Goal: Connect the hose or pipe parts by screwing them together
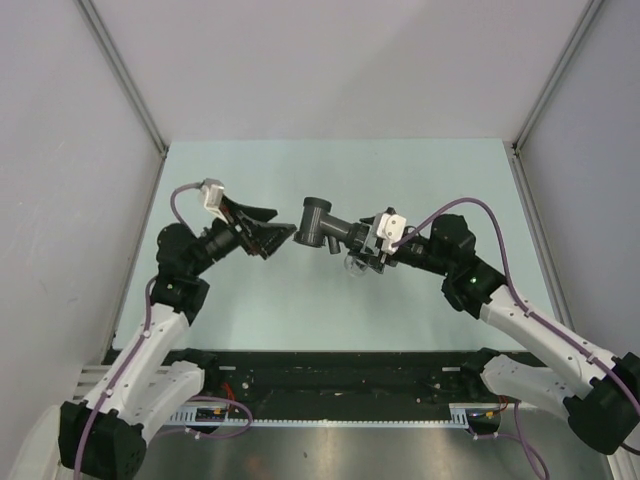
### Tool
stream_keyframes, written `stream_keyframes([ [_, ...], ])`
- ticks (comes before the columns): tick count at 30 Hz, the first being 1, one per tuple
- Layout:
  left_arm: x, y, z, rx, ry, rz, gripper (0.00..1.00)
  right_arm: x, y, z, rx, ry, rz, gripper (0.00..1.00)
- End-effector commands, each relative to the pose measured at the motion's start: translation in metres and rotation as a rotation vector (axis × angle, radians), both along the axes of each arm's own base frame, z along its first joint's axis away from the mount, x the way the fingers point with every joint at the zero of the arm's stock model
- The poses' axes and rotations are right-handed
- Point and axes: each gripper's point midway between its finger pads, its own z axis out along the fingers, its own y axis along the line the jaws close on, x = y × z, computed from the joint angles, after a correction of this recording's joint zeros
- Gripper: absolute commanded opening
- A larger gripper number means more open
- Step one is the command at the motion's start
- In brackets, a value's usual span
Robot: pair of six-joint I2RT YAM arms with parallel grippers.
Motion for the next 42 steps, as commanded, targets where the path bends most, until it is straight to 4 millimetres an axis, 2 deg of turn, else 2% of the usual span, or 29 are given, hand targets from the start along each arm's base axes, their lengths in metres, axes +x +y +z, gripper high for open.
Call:
stream_keyframes([
  [1, 0.006, 0.003, 0.037, -0.092, 0.193, -0.013, 1.00, 0.021, -0.013, 0.035, -0.059, -0.246, -0.137, 0.00],
  [2, 0.006, -0.003, 0.023, -0.073, 0.290, -0.065, 1.00, 0.021, -0.013, 0.037, -0.070, -0.268, -0.139, 0.00],
  [3, 0.004, -0.007, 0.022, -0.064, 0.322, -0.099, 1.00, 0.017, -0.009, 0.036, -0.090, -0.302, -0.116, 0.00],
  [4, 0.002, -0.010, 0.032, -0.063, 0.330, -0.136, 1.00, 0.015, -0.008, 0.038, -0.092, -0.315, -0.107, 0.00],
  [5, 0.005, -0.014, 0.025, -0.061, 0.391, -0.175, 1.00, 0.011, -0.005, 0.040, -0.087, -0.326, -0.092, 0.00],
  [6, -0.006, -0.019, 0.026, -0.053, 0.410, -0.263, 1.00, 0.009, -0.004, 0.043, -0.084, -0.344, -0.084, 0.00],
  [7, -0.006, -0.022, 0.030, -0.051, 0.416, -0.290, 1.00, 0.007, -0.002, 0.044, -0.087, -0.355, -0.080, 0.00],
  [13, -0.004, -0.026, 0.008, -0.039, 0.496, -0.349, 0.97, -0.009, 0.010, 0.053, -0.073, -0.405, -0.052, 0.00],
  [16, -0.006, -0.029, 0.002, -0.036, 0.520, -0.389, 0.97, -0.013, 0.016, 0.049, -0.077, -0.393, -0.026, 0.00],
  [22, -0.009, -0.032, -0.001, -0.047, 0.559, -0.426, 0.80, -0.019, 0.028, 0.034, -0.087, -0.343, 0.024, 0.00],
  [23, -0.010, -0.033, -0.001, -0.046, 0.559, -0.433, 0.69, -0.018, 0.029, 0.034, -0.081, -0.330, 0.020, 0.00],
  [25, -0.014, -0.036, -0.001, -0.037, 0.543, -0.452, 0.61, -0.016, 0.031, 0.031, -0.076, -0.316, 0.019, 0.00],
  [28, -0.024, -0.044, -0.003, 0.003, 0.452, -0.462, 0.43, -0.015, 0.035, 0.032, -0.037, -0.239, 0.037, 0.00],
  [31, -0.037, -0.055, -0.001, 0.064, 0.285, -0.481, 0.36, -0.015, 0.036, 0.034, 0.012, -0.130, 0.084, 0.00],
  [32, -0.038, -0.054, 0.004, 0.072, 0.227, -0.452, 0.35, -0.015, 0.035, 0.036, 0.028, -0.109, 0.118, 0.00],
  [35, -0.032, -0.054, 0.001, 0.113, 0.071, -0.358, 0.26, -0.017, 0.027, 0.036, 0.075, 0.048, 0.176, 0.00],
  [37, -0.044, -0.054, 0.005, 0.158, -0.144, -0.358, 0.20, -0.031, 0.025, 0.033, 0.088, 0.143, 0.265, 0.00],
  [39, -0.053, -0.055, 0.006, 0.178, -0.292, -0.335, 0.18, -0.033, 0.020, 0.030, 0.091, 0.195, 0.294, 0.00],
  [40, -0.054, -0.055, 0.004, 0.210, -0.382, -0.331, 0.17, -0.043, 0.019, 0.028, 0.096, 0.249, 0.350, 0.00],
  [42, -0.066, -0.059, -0.002, 0.233, -0.451, -0.397, 0.17, -0.047, 0.015, 0.025, 0.099, 0.311, 0.389, 0.00],
])
